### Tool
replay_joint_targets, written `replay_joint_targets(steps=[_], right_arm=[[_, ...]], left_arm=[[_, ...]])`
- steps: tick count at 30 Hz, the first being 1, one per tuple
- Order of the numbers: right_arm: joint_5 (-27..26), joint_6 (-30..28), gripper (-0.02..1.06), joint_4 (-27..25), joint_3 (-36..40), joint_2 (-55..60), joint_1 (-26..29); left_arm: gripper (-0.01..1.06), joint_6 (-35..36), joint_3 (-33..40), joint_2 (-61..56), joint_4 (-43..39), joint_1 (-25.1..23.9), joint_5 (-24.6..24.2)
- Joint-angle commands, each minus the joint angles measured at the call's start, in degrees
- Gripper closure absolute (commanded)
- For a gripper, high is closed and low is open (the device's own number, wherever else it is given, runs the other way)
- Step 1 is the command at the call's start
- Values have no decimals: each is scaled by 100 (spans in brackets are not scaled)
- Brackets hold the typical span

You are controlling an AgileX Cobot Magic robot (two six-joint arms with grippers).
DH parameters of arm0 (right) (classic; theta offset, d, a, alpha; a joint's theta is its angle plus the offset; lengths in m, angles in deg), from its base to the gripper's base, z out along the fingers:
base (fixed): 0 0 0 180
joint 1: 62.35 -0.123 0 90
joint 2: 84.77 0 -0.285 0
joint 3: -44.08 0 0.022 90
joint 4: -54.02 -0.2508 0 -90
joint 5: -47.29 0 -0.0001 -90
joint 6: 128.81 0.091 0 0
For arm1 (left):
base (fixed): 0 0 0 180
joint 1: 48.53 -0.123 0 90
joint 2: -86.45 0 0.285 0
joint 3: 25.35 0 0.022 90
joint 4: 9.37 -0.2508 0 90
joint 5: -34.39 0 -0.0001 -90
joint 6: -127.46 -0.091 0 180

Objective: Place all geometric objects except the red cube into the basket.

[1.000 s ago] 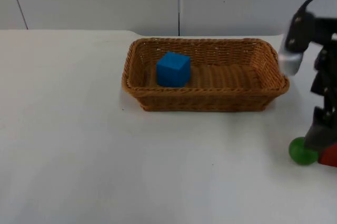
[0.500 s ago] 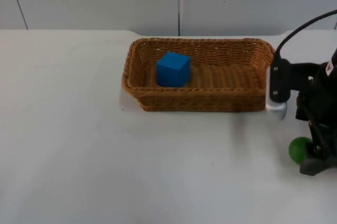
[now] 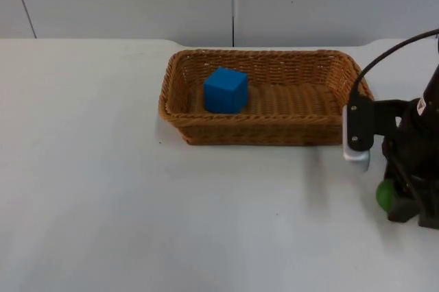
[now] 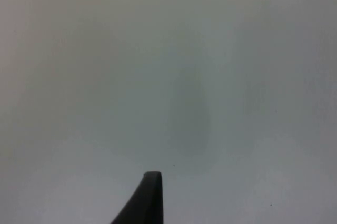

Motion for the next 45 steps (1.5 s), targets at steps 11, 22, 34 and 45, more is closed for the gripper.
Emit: replay_joint_targets(steps=[11,22,34,45], right_arm=[[734,852,105,-15,-28,-2082,-825],[1247,3679,105,-188,-28,-3351,-800],[704,4711,105,-111,-28,-3255,-800],[669,4985,105,-190,-1072,-1853,-46]], left_arm=[[5,33,16,-29,45,-25,-11],[5,33,16,-29,45,-25,12],[5,33,16,-29,45,-25,12],[5,11,16,-29,45,-25,12]])
